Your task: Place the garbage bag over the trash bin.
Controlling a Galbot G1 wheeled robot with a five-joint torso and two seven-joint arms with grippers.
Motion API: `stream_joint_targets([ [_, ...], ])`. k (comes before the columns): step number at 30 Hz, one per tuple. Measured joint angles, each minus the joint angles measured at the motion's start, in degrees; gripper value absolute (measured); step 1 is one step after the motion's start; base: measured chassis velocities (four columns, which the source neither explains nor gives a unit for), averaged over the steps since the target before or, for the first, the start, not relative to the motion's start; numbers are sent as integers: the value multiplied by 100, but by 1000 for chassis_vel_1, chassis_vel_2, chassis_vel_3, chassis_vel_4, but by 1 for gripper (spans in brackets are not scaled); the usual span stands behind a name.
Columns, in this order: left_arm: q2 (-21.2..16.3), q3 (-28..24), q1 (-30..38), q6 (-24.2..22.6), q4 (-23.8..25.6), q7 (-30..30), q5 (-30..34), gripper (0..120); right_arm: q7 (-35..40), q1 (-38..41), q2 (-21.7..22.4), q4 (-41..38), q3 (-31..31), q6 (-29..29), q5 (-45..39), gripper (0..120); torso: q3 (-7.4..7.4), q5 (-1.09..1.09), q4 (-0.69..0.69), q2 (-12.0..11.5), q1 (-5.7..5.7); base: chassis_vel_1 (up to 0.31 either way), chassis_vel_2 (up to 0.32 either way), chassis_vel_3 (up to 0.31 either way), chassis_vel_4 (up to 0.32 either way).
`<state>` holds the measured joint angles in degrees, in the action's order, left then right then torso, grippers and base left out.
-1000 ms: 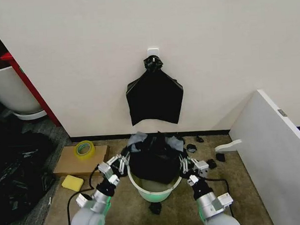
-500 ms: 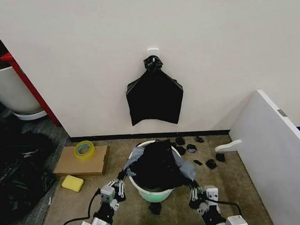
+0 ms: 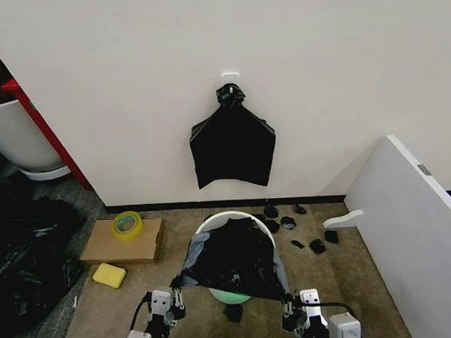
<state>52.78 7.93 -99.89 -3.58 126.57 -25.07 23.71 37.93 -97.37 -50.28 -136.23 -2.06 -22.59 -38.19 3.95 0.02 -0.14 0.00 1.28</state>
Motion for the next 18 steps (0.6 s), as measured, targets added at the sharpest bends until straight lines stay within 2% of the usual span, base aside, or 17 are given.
stream_joint_targets([
  [7, 80, -272, 299, -94, -363, 5, 90, 0, -226, 28, 46, 465, 22, -232, 630, 0, 0, -1, -1, 0, 0, 0, 0, 0, 0],
  [14, 208, -424, 667, -172, -672, -95, 265, 0, -497, 229, -29, 1049, -4, -56, 985, 0, 0, 0, 0, 0, 0, 0, 0, 0, 0],
  [18, 290, -546, 970, -236, -807, -216, 472, 0, -794, 265, -118, 1359, -88, 296, 1466, 0, 0, 0, -1, 0, 0, 0, 0, 0, 0],
])
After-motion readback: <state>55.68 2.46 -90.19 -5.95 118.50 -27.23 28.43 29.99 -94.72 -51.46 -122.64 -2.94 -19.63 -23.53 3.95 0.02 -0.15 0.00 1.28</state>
